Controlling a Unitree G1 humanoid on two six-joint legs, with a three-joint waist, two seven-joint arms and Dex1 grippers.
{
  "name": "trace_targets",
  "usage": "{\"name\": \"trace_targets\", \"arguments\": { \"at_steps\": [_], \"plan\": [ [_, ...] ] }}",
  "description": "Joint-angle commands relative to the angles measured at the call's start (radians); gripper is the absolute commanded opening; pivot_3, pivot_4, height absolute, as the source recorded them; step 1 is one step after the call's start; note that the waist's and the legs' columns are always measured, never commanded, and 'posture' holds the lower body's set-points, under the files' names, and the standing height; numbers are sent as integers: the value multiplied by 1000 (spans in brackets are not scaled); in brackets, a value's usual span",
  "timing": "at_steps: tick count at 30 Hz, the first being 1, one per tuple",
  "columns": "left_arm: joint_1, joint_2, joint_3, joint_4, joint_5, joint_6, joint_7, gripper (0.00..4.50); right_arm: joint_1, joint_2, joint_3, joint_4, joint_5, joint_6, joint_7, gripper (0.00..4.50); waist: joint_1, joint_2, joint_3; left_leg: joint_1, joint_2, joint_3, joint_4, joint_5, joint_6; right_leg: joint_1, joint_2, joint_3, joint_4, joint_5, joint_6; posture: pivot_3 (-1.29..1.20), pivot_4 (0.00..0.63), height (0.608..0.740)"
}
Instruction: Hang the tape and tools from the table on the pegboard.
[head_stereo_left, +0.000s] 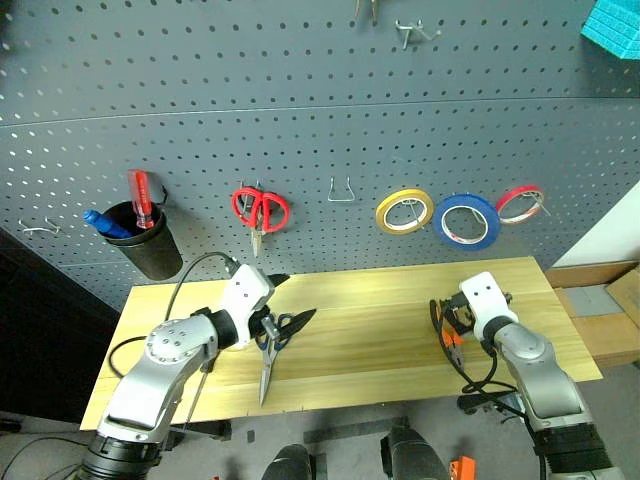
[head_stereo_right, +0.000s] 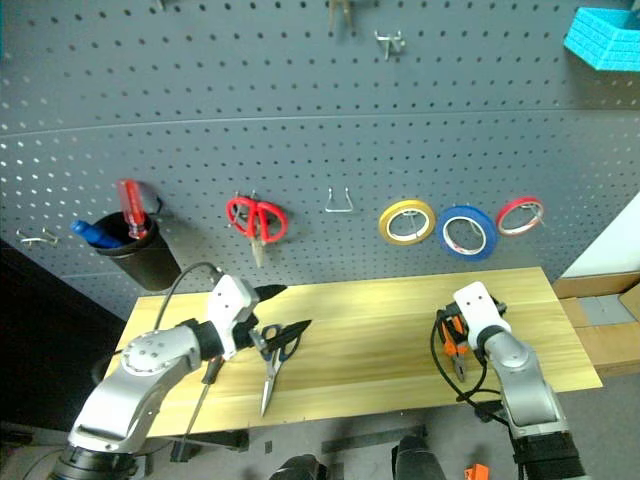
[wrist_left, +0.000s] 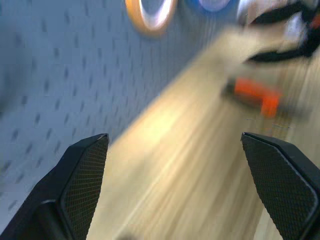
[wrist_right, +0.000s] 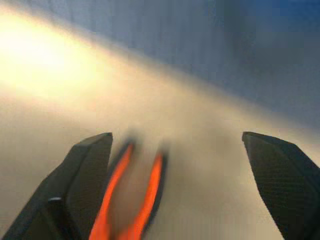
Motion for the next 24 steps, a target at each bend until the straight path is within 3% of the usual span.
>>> {"name": "trace_targets", "arguments": {
  "at_steps": [1,9,24],
  "plan": [
    [-4,5,-9,-10,8,-46,-33,4500,-70,6,-31,-15,43,174,16,4459,1,0,0,0,0,0,0,0,0,0,0,0,0,1,0,-67,150,740],
    [-7,-13,-16,-20,9,-38,-30,4500,-191,55,-13,100,85,360,4,4459,-1,0,0,0,0,0,0,1,1,0,0,-1,-1,2,0,-57,146,740],
    [5,-21,-13,-27,13,-41,-14,4500,-217,86,3,269,78,335,-62,4459,0,0,0,-1,0,0,0,1,1,-2,0,0,0,2,0,-44,146,740]
  ]
}}
